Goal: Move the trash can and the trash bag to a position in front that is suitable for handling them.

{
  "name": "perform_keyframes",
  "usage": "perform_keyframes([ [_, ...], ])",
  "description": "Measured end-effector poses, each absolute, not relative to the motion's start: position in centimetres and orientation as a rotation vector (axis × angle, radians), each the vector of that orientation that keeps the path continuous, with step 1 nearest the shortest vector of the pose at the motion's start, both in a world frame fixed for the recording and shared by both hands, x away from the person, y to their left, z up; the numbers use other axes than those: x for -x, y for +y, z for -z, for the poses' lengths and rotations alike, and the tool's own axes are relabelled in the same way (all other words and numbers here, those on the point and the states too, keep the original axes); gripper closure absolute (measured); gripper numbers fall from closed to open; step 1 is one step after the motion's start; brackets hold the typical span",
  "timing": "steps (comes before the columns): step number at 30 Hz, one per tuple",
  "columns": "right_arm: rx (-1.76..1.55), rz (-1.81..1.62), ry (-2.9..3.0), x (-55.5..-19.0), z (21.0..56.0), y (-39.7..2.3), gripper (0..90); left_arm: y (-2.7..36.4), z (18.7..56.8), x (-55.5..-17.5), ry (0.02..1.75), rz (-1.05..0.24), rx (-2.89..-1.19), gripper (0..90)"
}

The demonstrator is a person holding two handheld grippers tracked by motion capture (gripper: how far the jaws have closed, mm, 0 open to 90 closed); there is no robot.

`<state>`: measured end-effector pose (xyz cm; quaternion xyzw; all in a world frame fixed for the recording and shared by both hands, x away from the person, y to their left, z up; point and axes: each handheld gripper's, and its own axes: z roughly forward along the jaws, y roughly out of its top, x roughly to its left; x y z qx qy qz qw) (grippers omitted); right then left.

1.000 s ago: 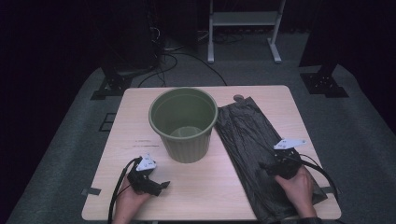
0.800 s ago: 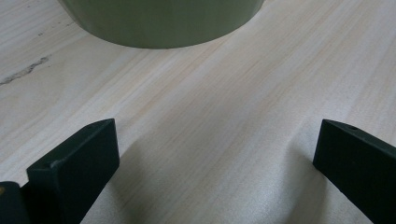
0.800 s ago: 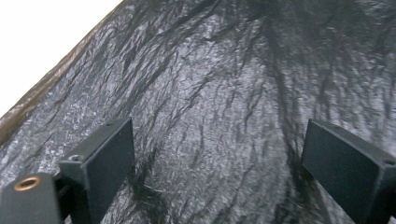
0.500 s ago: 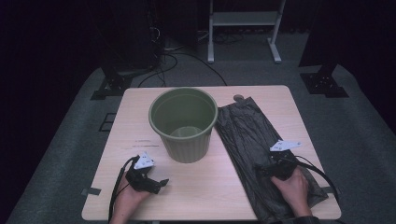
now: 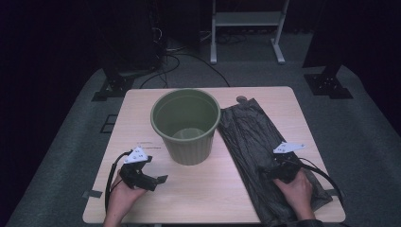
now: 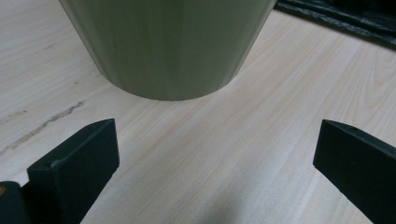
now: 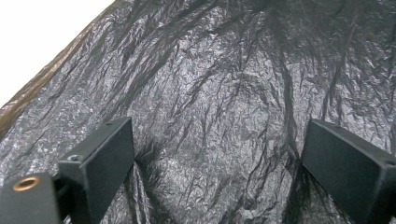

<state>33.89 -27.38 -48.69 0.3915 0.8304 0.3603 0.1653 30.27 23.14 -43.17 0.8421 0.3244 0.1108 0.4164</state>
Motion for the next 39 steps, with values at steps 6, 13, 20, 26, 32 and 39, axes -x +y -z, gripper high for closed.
perform_keyframes([
  [6,-1.116,-1.027,2.366,-33.9,48.7,-27.4,7.7,23.7,40.5,-30.2,0.786,-0.27,-2.106,0.0],
  [13,-1.117,-1.027,2.365,-33.9,48.7,-27.4,7.8,24.1,37.5,-30.8,0.75,-0.268,-2.094,0.0],
  [20,-1.117,-1.027,2.365,-33.9,48.7,-27.4,7.7,24.6,34.5,-31.7,0.727,-0.286,-2.064,0.0],
  [26,-1.119,-1.027,2.364,-33.9,48.7,-27.4,7.8,24.9,31.9,-33.0,0.704,-0.291,-2.033,0.0],
  [32,-1.12,-1.027,2.364,-33.9,48.7,-27.4,7.8,24.9,29.9,-34.5,0.683,-0.287,-2.019,0.0],
  [39,-1.12,-1.027,2.364,-33.9,48.7,-27.4,7.8,24.1,28.7,-36.6,0.66,-0.313,-2.039,0.0],
])
